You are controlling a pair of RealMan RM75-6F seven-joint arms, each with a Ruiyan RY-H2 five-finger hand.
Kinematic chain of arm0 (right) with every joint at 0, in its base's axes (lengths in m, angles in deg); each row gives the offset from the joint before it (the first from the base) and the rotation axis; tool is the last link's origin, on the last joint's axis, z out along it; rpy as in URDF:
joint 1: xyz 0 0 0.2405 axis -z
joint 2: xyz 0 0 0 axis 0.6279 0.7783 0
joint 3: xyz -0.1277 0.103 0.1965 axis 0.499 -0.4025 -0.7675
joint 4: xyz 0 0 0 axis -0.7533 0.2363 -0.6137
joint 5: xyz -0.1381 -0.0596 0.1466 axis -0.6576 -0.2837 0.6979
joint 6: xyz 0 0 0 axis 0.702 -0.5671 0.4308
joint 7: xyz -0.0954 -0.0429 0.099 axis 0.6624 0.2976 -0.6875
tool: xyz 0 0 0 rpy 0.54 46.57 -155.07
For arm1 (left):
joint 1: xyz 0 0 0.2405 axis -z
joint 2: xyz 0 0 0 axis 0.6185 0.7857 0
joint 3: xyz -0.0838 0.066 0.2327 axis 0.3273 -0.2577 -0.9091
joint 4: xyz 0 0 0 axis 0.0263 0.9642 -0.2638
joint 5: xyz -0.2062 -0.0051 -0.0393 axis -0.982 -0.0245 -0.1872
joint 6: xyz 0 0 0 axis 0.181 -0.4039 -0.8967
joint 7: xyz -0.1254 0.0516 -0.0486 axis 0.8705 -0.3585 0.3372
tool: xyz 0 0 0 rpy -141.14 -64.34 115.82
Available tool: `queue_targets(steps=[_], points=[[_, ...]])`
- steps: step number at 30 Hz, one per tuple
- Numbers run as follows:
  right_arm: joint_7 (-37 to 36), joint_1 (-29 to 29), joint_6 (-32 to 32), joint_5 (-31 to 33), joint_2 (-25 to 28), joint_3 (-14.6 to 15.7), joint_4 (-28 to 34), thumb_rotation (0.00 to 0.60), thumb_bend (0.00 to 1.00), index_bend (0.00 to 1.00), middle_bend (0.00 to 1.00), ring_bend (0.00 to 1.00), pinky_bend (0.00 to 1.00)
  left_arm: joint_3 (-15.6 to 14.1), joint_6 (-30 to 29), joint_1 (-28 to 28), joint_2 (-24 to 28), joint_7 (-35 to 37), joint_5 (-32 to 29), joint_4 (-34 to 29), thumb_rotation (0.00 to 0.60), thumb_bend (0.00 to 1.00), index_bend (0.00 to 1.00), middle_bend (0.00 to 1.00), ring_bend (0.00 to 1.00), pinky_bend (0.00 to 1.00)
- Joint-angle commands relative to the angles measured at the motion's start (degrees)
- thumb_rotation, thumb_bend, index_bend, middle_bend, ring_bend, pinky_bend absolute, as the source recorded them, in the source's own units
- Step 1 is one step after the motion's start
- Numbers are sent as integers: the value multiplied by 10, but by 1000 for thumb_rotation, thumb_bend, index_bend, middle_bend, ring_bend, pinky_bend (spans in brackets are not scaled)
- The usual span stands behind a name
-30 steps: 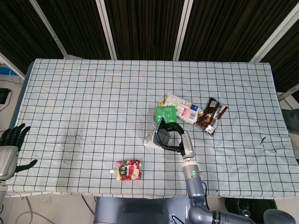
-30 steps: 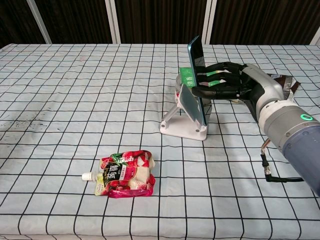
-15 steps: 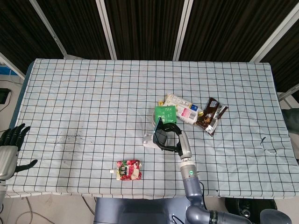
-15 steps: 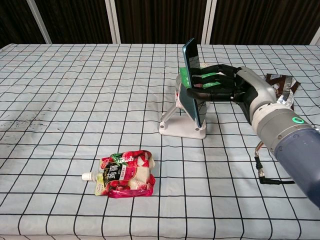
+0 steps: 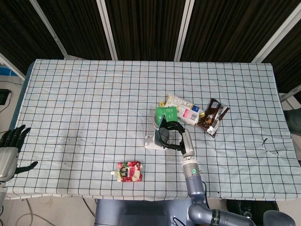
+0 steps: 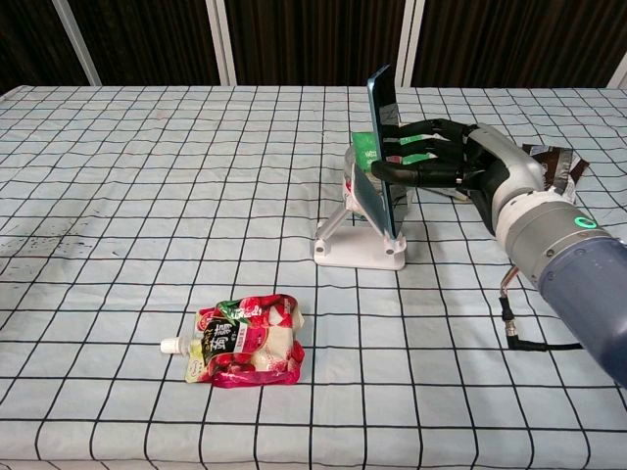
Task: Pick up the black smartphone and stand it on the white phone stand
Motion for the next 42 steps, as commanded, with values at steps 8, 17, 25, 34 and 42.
queue_targets(steps=[8,17,25,34,42], points=[[-30,6,-18,5,14,-4,7,600,668,752,683,424,200,0,-2,-1,-1,-5,-1,-1,600,0,0,0,0,0],[-46,9,-24,5,13,0,2,600,680,752,680,421,200,0,-3,-1,-2,-6,-1,-1,600,0,0,0,0,0],[-60,4,-30,4,8,-6,-10,600,697,752,675,418,200,1,-2,-1,-2,-5,-2,-1,600,0,0,0,0,0],[-91,4,-36,-7,11,-12,-23,600,818,752,669,415,202,1,-3,-1,-2,-6,-2,-1,600,0,0,0,0,0],[-135,10,-39,-30,21,-7,-21,600,936,752,668,414,202,1,-4,-1,-5,-11,-2,-1,600,0,0,0,0,0]])
